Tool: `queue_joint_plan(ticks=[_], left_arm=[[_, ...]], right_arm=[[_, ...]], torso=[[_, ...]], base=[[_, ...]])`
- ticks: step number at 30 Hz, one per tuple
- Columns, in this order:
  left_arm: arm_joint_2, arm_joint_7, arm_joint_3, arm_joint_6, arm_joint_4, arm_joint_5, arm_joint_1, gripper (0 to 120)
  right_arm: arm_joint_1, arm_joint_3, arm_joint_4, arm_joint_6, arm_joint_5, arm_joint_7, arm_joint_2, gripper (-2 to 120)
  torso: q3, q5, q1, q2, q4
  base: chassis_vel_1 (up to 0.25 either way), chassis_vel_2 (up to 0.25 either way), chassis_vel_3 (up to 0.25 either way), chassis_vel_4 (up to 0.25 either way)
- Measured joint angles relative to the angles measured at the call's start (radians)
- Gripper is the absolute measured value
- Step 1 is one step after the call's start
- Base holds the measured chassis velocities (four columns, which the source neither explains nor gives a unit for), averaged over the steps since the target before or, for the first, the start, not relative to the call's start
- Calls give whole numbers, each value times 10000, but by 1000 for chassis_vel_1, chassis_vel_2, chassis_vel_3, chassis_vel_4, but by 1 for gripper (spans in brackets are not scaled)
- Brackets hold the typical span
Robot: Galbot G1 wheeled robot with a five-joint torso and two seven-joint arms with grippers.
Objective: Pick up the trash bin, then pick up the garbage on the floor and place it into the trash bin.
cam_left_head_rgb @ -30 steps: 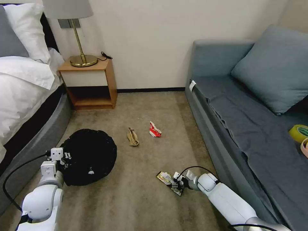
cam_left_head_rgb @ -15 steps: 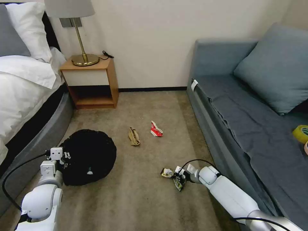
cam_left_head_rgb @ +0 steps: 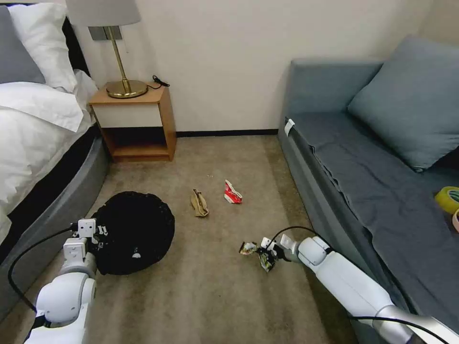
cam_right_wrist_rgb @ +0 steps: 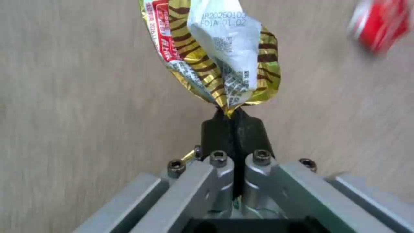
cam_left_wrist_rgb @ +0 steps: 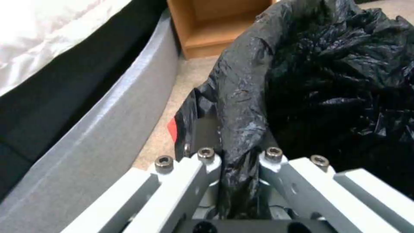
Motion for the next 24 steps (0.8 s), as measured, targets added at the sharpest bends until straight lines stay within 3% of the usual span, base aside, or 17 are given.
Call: queue_joint_plan(ticks=[6,14,24], left_arm=[[-21,115,80,-189,11,0,-40,4],[14,183,286,-247,-15,80,-278,4],[67,282,371,-463,199,79,-500,4]], right_arm=[[574,-104,1064,-306,996,-12,205,0],[1878,-1073,2891,-1319,4630,1552,1482,0],[2542,-2442,3114,-1907,5629,3113,3175,0]], torso=[[0,-2,0,1,-1],[-1,-3,0,2,1],[0,-3,0,2,1]], base=[[0,0,0,0],[0,0,0,0],[0,0,0,0]])
